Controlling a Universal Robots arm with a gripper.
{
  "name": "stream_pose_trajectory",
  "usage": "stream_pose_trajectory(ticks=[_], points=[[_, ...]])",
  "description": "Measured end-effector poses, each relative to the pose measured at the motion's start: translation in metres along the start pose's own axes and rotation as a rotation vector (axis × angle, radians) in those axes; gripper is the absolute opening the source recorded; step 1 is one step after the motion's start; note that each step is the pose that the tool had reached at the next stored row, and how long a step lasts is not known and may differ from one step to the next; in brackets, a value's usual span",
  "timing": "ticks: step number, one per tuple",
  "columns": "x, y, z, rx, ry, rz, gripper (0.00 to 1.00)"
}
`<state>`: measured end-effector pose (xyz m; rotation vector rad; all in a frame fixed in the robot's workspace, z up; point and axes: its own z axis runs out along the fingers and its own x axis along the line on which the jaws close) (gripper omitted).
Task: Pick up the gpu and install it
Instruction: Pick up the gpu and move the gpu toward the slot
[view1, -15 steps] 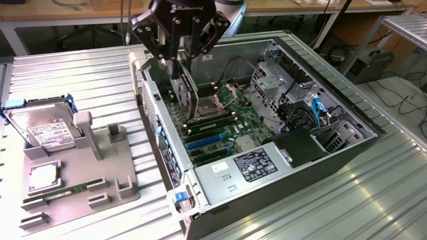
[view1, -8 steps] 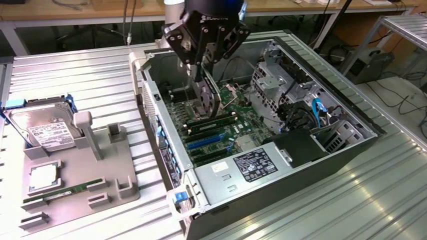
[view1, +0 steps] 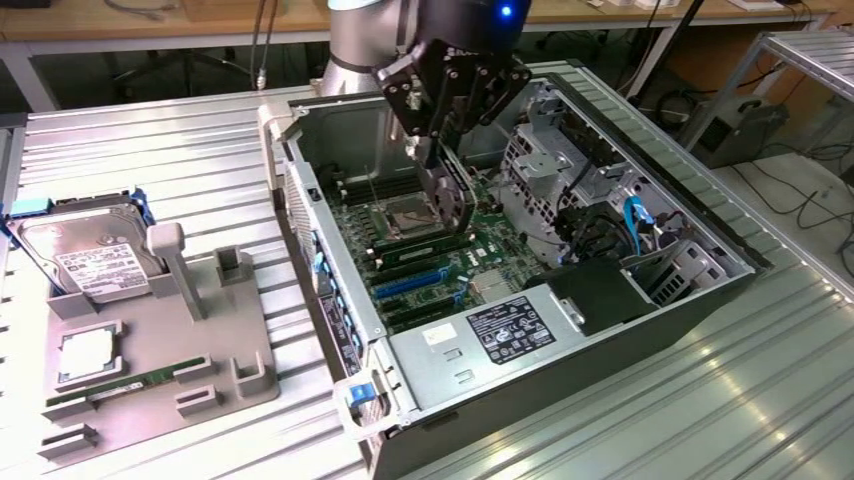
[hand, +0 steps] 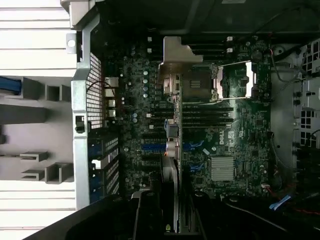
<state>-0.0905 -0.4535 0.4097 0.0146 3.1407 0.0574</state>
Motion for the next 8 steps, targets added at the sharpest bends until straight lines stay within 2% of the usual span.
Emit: stream_pose_trajectory(ticks=[6,7,8], points=[[-0.035,-0.0002,0.0139,0.0007,0.0003,0.000,0.26],[-0.042,-0.0002,0.0161,0.0007,0.0049,0.000,0.26],[-0.042,-0.0002,0.0162,0.0006,0.0075,0.000,0.26]])
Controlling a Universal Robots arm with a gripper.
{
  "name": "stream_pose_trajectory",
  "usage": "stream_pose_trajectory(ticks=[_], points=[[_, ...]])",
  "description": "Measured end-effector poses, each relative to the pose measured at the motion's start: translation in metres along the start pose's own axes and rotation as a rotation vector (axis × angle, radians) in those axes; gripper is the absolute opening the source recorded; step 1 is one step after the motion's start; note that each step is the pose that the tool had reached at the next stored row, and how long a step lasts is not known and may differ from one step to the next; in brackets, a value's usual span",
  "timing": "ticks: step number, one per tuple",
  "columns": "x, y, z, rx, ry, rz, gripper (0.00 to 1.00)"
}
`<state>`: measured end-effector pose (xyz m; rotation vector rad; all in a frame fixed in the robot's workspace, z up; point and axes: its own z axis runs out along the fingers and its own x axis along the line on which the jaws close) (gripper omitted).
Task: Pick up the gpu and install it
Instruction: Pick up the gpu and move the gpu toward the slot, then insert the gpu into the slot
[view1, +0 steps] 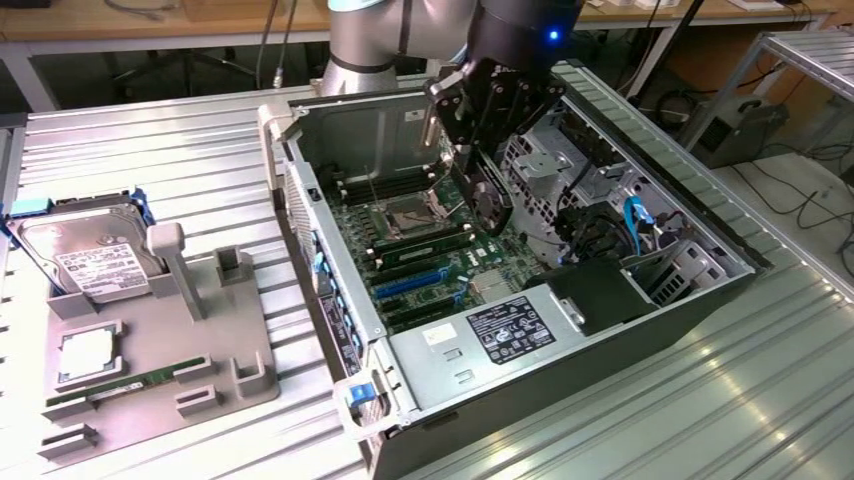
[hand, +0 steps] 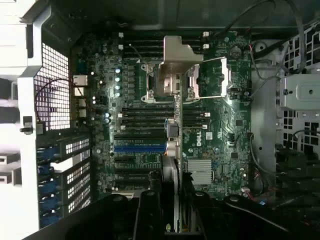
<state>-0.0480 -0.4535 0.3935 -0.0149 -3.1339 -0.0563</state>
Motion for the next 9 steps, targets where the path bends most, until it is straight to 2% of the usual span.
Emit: stream_pose_trajectory(ticks=[9], points=[[0.0000,0.0000,0.0000,0.0001,0.0001,0.001,0.26]])
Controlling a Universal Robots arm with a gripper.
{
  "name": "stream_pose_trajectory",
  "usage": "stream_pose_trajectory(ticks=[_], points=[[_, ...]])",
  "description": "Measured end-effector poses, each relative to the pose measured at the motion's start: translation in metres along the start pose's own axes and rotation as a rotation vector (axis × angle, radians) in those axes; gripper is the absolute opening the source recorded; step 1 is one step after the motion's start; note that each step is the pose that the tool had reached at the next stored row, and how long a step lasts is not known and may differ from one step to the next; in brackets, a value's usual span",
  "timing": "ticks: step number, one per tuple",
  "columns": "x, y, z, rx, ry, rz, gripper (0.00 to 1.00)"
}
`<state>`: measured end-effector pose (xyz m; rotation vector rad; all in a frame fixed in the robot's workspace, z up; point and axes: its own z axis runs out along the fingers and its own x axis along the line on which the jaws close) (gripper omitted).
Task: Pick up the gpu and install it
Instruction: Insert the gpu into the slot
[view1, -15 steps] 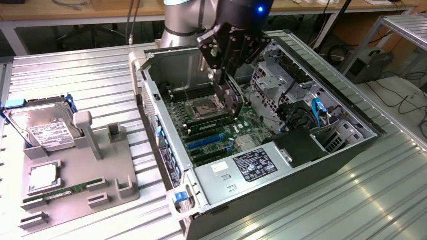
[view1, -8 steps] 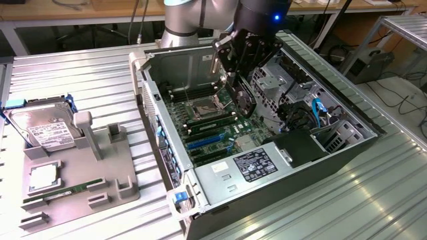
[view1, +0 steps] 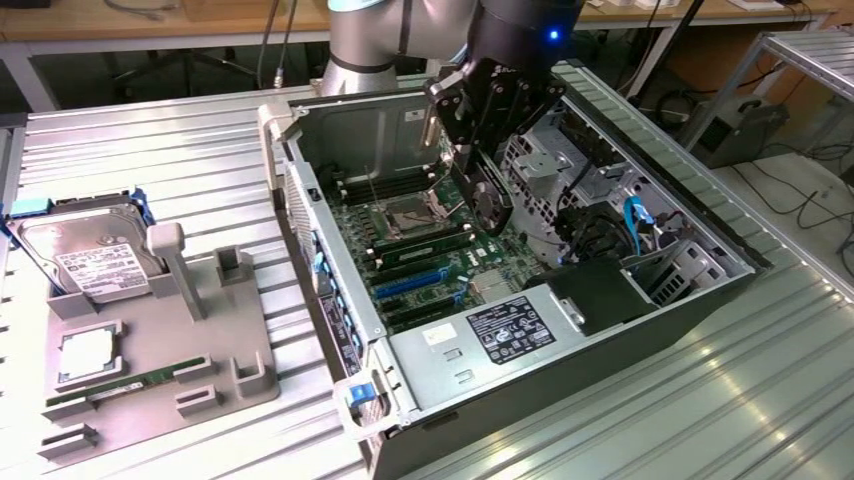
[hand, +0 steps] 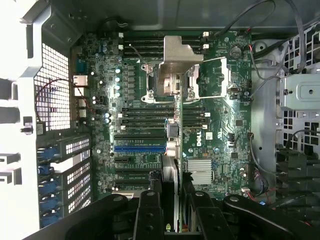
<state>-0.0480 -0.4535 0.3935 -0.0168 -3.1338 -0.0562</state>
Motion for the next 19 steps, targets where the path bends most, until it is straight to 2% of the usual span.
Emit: stream_pose_trajectory(ticks=[6,7,9,11,19], points=[[0.0000,0.0002,0.0002,-0.0002,-0.0004,0.000,0.26],[0.0000,0.0003,0.0004,0.0001,-0.0006,-0.021,0.26],[0.0000,0.0003,0.0009,0.0008,0.0024,-0.106,0.26],[0.0000,0.0003,0.0016,0.0011,0.0045,-0.168,0.26],[0.0000,0.0001,0.0045,0.0023,0.0097,-0.331,0.26]])
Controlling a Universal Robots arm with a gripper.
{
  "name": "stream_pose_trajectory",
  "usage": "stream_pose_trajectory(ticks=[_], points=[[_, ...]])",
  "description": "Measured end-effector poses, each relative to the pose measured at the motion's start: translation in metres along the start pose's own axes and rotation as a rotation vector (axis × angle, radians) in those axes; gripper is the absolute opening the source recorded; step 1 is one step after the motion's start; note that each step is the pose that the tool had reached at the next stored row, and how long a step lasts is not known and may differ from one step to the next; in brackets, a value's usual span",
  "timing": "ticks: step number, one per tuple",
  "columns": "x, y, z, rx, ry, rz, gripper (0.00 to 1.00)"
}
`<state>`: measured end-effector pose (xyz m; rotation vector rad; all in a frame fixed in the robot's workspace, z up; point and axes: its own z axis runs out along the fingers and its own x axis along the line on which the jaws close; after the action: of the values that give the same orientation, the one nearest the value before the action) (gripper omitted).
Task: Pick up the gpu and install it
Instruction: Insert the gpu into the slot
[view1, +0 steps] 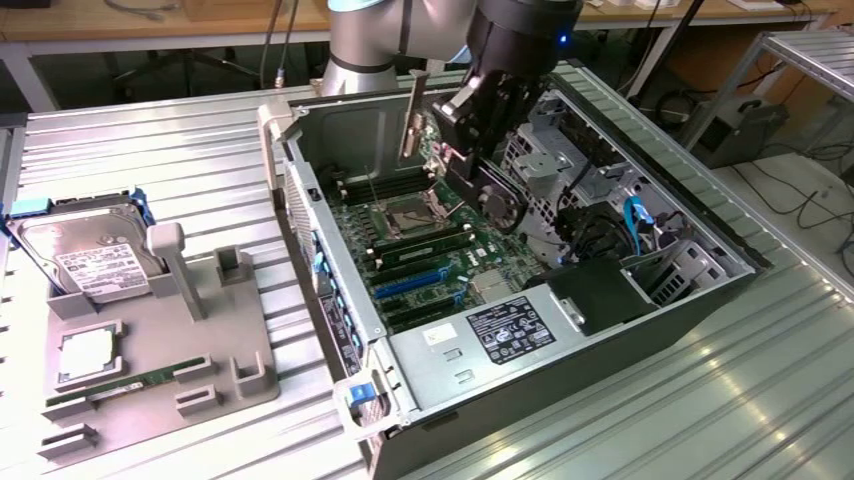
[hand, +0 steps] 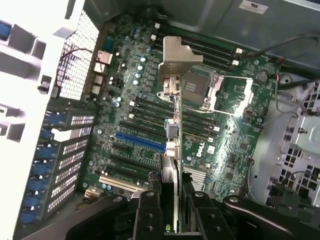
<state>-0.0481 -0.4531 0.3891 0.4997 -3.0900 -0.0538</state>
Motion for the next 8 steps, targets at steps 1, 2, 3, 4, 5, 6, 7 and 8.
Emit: stream_pose_trajectory(ticks=[1,2,3,4,5,6,7,8], points=[[0.0000,0.0000,0.0008,0.0002,0.0012,-0.034,0.26],[0.0000,0.0000,0.0013,0.0003,0.0018,-0.051,0.26],[0.0000,-0.0001,0.0018,0.0004,0.0025,-0.072,0.26],[0.0000,-0.0001,0.0023,0.0005,0.0031,-0.089,0.26],[0.0000,-0.0001,0.0028,0.0006,0.0039,-0.108,0.26],[0.0000,-0.0001,0.0032,0.0007,0.0045,-0.124,0.26],[0.0000,-0.0001,0.0038,0.0008,0.0052,-0.145,0.26],[0.0000,-0.0002,0.0043,0.0009,0.0057,-0.162,0.26]])
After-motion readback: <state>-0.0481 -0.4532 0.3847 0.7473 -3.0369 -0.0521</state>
